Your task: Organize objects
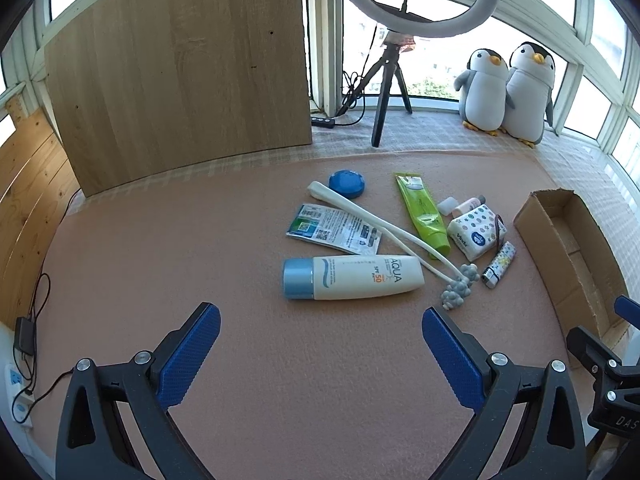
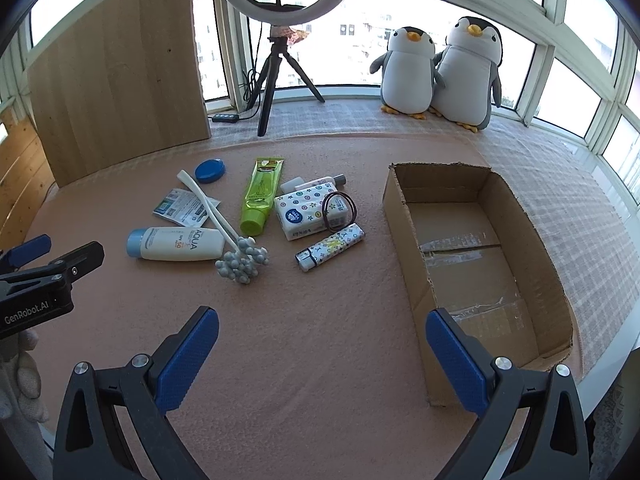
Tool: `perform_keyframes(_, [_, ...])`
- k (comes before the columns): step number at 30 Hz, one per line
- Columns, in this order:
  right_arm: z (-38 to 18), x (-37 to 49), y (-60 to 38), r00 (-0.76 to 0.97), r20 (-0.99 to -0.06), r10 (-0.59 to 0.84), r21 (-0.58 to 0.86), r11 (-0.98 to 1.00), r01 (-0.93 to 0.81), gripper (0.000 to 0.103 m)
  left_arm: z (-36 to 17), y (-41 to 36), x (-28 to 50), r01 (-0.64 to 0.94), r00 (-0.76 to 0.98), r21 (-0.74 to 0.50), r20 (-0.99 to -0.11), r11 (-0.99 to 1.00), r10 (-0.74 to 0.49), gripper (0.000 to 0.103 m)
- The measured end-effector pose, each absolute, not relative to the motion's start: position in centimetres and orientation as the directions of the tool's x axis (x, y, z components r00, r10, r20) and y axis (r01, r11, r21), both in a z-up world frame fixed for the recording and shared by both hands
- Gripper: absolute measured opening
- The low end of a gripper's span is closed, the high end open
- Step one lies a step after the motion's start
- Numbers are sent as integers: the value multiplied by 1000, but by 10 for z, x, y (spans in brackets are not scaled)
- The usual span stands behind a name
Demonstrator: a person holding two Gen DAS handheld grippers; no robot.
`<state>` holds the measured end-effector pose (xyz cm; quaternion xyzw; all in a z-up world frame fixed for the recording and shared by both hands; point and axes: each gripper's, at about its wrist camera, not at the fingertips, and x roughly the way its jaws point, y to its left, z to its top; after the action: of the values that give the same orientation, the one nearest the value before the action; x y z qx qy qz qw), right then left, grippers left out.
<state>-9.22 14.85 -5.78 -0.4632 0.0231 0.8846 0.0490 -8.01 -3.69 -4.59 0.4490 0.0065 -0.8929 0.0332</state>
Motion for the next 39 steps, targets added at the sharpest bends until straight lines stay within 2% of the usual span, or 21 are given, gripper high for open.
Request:
perform_keyframes(10, [-73,-94,163,-518,-855,10,58,-992,-114,102,-79,-53,-138,129,-530,-20,-846,-991,-52,87])
perform_keyframes(15, [-75,-93,165,-516,-857,8,50,-994,-98,102,-95,-50,-172,133,-495,-18,-868,-991,-50,86])
perform_keyframes(18, [-75,-93,167,-519,-855,7,51,-994,-98,102,-107,-45,-191,125,-473,13,-878,-992,-71,77])
perform_keyframes(23, [-76,-92,169,-514,-858,5,56,-993,-103,102,-128,-32,-212,48,-410,42,-910,-998,-58,69])
perform_keyframes(28, [-77,-89,171,-512,-859,5,62,-992,-112,102,-142,-26,-214,23,-387,39,-921,-999,-45,64])
perform_keyframes(39, [-75,-85,164,-528,-849,-4,73,-991,-111,102,-159,-25,-153,7,-391,-50,-919,-999,43,63])
